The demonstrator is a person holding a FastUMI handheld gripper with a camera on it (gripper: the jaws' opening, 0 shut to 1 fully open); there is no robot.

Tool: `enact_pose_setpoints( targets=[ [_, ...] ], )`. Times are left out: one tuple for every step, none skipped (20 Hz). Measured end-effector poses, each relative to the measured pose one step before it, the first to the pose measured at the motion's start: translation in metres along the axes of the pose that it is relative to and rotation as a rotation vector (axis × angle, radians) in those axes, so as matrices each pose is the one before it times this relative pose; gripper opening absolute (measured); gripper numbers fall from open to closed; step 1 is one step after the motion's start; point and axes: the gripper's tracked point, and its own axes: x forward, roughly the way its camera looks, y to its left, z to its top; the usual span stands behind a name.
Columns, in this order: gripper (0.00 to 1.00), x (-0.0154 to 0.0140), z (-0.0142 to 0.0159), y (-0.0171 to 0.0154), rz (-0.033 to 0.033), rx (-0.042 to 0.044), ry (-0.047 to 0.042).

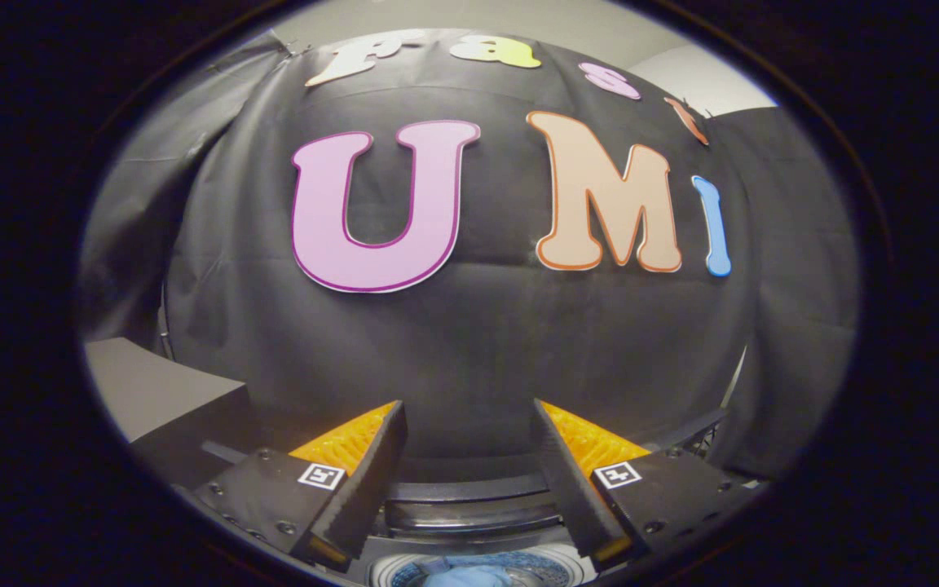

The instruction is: Put the clothes into the washing machine and then close the washing machine lid.

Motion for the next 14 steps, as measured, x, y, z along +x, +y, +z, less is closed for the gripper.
enact_pose_setpoints(
  targets=[
    [0.95,0.00009,0.00010,0.00007,-0.00229,-0.00021,0.00369],
    [0.95,-0.00088,-0.00051,-0.00021,0.00071,-0.00080,0.00653],
    [0.95,-0.00099,-0.00018,-0.00019,0.00572,-0.00301,0.00501],
    [0.95,0.00085,0.00069,0.00042,0.00593,0.00199,0.00274],
    [0.95,-0.00076,0.00064,0.00037,0.00685,0.00000,0.00479],
    [0.95,0.00089,0.00033,0.00012,0.00820,-0.00095,0.00118],
    [0.95,0.00079,0.00128,0.00010,0.00613,0.00360,-0.00188],
    [0.95,-0.00009,-0.00099,0.00055,0.00523,0.00054,0.00058],
    [0.95,0.00030,0.00100,0.00013,0.00622,-0.00077,-0.00310],
    [0.95,0.00055,0.00027,0.00036,0.00647,0.00183,-0.00340],
    [0.95,0.00064,0.00001,0.00044,0.00977,0.00177,0.00064],
    [0.95,0.00058,0.00128,0.00038,0.00722,0.00470,-0.00308],
    [0.95,-0.00008,-0.00037,0.00062,0.00772,-0.00179,-0.00424],
    [0.95,0.00023,0.00142,-0.00005,0.00571,0.00003,-0.01211]
  ],
)
